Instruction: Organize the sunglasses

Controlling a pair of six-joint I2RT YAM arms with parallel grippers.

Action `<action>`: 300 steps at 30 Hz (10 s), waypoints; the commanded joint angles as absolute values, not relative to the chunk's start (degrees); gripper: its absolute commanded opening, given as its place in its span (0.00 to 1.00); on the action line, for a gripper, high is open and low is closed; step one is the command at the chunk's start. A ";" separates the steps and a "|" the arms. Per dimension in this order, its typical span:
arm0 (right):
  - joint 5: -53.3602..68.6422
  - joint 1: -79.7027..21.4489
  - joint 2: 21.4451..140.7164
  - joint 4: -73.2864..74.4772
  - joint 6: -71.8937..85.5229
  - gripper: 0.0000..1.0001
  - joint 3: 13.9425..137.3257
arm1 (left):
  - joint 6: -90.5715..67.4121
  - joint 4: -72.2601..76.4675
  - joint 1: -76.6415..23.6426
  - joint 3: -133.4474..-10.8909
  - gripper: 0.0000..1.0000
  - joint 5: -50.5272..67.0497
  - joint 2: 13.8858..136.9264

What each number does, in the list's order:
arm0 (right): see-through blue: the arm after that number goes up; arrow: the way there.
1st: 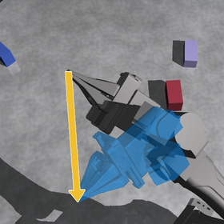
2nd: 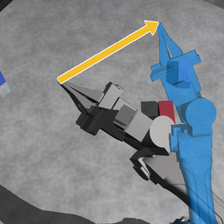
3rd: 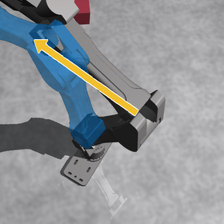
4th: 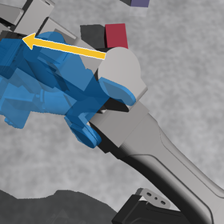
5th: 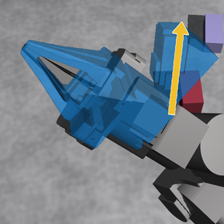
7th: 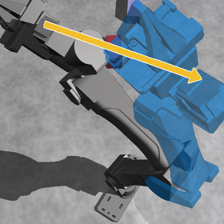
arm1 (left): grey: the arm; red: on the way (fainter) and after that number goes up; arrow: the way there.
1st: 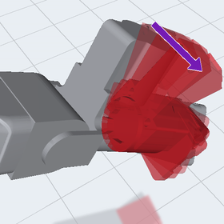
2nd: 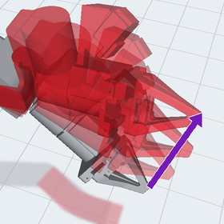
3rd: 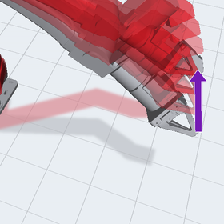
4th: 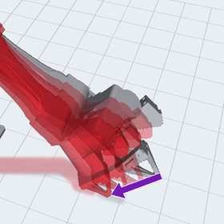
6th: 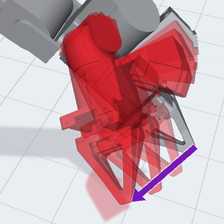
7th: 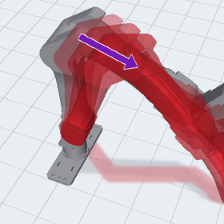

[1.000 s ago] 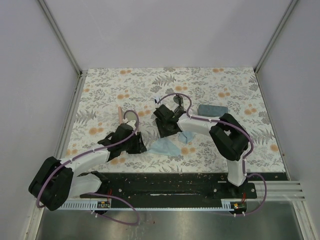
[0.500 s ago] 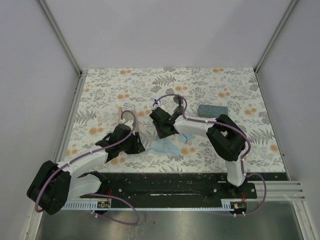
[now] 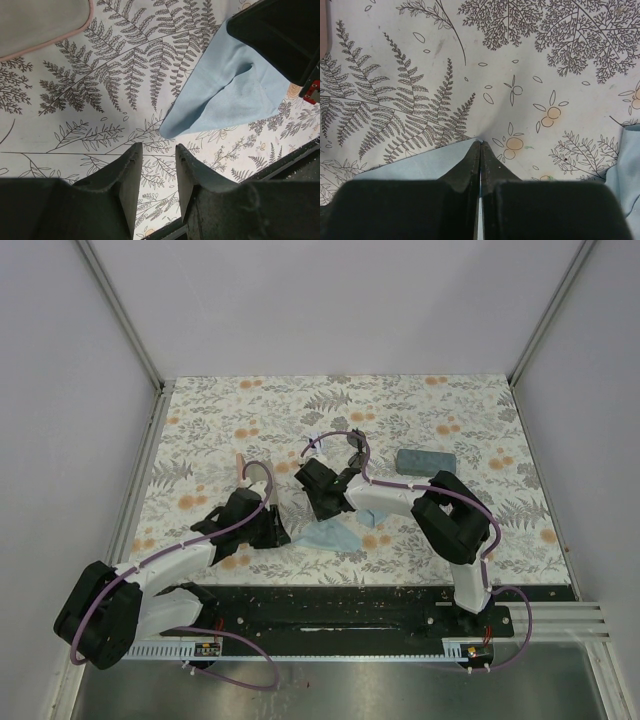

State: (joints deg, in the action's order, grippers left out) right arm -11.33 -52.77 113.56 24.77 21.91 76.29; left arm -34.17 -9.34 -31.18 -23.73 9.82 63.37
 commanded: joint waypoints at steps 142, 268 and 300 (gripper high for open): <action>1.76 -31.03 103.45 23.64 24.43 0.00 75.50 | -11.43 -13.27 -28.21 -71.63 0.61 19.25 111.53; 10.11 -34.46 114.62 21.45 22.40 0.63 91.95 | -32.78 3.87 -19.87 -48.69 0.00 5.80 94.48; 8.09 -40.25 117.51 19.77 25.58 0.00 82.00 | -30.68 2.73 -20.04 -45.62 0.00 9.58 91.41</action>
